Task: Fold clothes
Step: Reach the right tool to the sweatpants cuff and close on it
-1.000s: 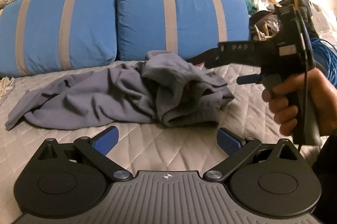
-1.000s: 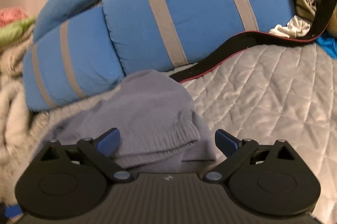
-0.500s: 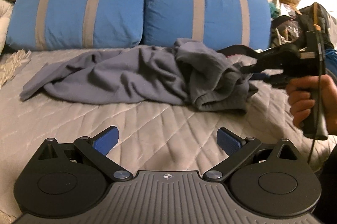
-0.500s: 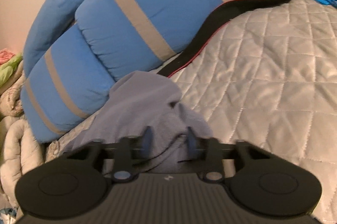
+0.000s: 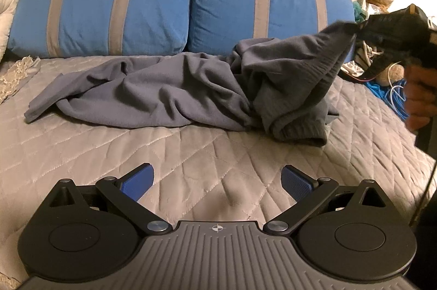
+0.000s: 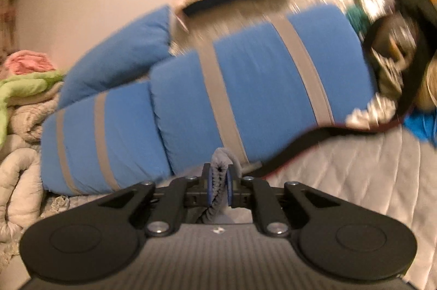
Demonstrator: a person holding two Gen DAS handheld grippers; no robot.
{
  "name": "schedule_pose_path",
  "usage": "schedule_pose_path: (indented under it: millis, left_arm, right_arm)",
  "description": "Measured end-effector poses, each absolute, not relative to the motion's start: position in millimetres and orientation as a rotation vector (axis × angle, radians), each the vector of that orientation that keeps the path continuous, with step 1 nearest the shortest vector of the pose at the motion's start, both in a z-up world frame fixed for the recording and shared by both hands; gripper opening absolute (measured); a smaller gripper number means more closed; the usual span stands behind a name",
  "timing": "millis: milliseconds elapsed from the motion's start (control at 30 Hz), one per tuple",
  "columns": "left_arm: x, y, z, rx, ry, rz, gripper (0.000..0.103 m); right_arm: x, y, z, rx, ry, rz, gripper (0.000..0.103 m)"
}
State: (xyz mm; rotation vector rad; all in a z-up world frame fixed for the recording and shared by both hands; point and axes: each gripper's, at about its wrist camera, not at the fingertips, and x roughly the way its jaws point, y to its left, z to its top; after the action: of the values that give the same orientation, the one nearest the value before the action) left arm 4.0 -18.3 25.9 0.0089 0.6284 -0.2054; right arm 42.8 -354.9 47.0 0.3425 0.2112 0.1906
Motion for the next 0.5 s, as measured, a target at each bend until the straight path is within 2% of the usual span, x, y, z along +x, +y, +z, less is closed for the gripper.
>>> schedule_pose_path:
  millis: [167,500]
  left_arm:
    - [5.6,-13.6,25.5,0.014,0.622,-0.193,0.101]
    - [17.7,36.2,36.0,-0.169,0.612,-0.105,0.101]
  right_arm:
    - [23.3,-328.8,63.1,0.258,0.157,0.339,0.011]
    - [-17.4,-253.2,43.9,-0.027,0.237,0.648,0.011]
